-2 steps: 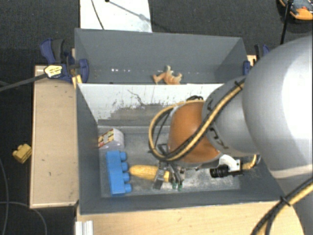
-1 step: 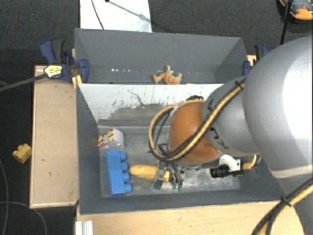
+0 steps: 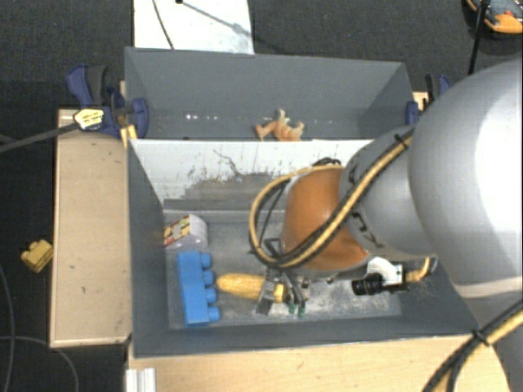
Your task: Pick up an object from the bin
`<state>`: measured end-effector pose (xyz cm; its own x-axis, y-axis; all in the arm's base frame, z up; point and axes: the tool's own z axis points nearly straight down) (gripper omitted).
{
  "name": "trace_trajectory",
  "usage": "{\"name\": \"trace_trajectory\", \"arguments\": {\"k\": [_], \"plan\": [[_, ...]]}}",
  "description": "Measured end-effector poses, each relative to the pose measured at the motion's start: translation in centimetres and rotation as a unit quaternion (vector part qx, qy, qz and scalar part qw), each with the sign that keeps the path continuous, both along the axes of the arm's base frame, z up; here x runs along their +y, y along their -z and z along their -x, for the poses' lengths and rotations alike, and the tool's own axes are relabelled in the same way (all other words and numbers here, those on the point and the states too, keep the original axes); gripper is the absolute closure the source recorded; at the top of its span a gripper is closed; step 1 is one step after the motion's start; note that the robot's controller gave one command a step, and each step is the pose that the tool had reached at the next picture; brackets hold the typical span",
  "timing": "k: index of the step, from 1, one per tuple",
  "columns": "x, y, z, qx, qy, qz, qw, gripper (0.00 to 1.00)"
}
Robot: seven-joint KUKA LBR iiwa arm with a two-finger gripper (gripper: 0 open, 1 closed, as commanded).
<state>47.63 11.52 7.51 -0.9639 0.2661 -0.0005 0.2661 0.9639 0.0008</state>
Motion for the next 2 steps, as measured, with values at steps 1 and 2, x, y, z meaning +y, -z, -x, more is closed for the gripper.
{"name": "trace_trajectory", "arguments": {"k": [1, 2], "plan": [[-0.01, -0.59, 0.05, 0.0011, 0.0, 0.0, 1.0, 1.0], [-0.01, -1.42, 0.02, 0.0001, 0.0, 0.0, 1.0, 1.0]]}}
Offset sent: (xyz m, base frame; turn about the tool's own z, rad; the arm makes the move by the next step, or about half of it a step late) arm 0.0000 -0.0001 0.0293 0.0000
